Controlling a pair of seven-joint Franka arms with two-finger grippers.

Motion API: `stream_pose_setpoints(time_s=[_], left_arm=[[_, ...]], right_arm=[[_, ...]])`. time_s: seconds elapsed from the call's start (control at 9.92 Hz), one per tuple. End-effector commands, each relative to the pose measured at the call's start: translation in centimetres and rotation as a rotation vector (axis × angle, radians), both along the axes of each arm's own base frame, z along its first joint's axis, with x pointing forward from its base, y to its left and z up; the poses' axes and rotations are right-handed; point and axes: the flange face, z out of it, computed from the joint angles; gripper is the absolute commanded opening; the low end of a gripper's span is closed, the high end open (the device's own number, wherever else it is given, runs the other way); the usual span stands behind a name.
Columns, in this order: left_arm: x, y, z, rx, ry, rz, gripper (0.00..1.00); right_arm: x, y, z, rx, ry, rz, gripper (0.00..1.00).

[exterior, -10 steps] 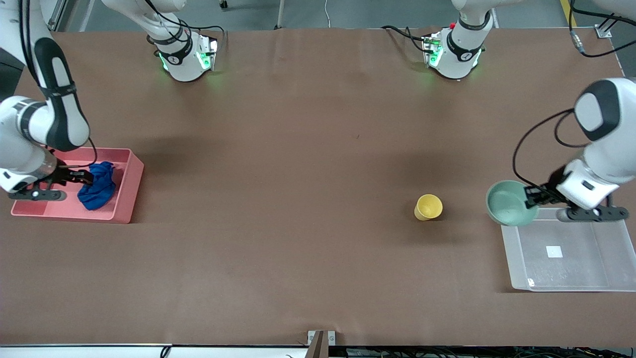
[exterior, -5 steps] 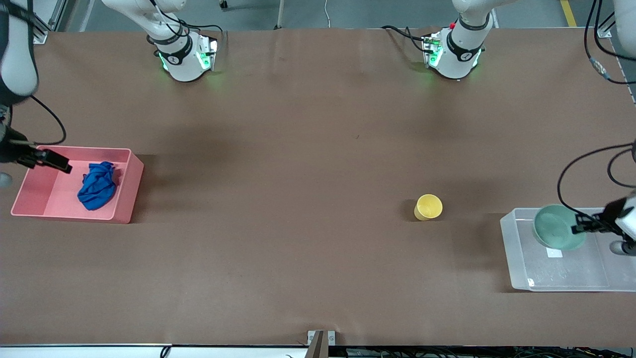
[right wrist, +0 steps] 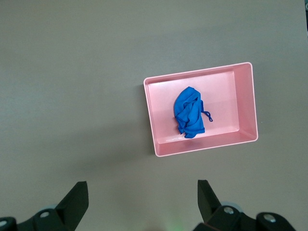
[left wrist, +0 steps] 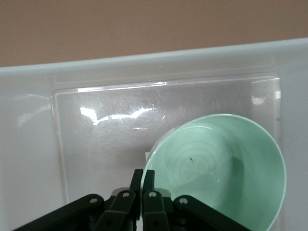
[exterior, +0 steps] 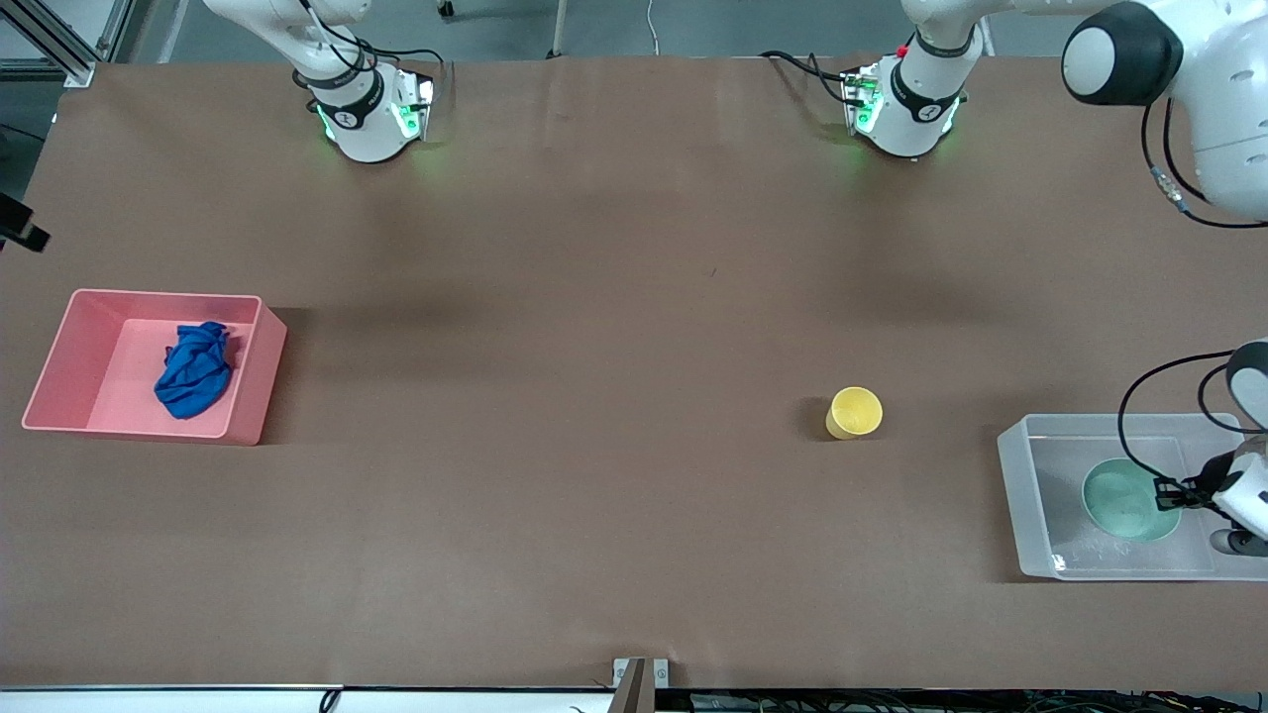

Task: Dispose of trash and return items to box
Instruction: 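Place the green bowl in the clear box while the right gripper withdraws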

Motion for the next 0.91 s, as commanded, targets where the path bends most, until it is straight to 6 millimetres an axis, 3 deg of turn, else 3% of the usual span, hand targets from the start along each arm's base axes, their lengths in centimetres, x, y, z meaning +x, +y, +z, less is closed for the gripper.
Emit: stream_pose_setpoints(time_s=[0.0,0.1,0.2,0.3,0.4,0.5,0.61,0.81], left_arm=[[0.0,0.3,-3.4,0.013,0.020,0.006,0.05],[0.0,0.3,-3.9,0.010,0.015,0.012,0.14],[-0.1,0.4,-3.3,-0.022,-0.001,0.038,0.40],[-0.5,0.6,-3.3,-0.025,0.008,0.045,0.75],[-0.8,0.6,-0.8,-0.021,-0.008,0.043,0.90],[-1.5,0.2,2.9,-0.017,-0.029,0.039,0.95],[-3.0,-1.5,7.2,-0.021,-0.049,0.026,0.97],[-6.0,-7.3,12.6,-0.048,-0.069,-0.022,0.99]], right_arm=[[0.2,-0.1,-0.5,0.011,-0.009,-0.008,1.00],[0.4,0.1,-0.7,0.009,-0.021,-0.004,1.00],[0.2,0.3,-0.6,0.010,-0.023,-0.001,1.00],[0.2,0.7,-0.6,0.011,-0.017,0.006,1.00],[0.1,0.7,-0.5,0.011,-0.017,0.007,1.00],[0.2,0.7,-0.6,0.011,-0.017,0.007,1.00],[0.3,0.7,-0.6,0.010,-0.022,0.007,1.00],[0.2,0.8,-0.6,0.010,-0.020,0.008,1.00]])
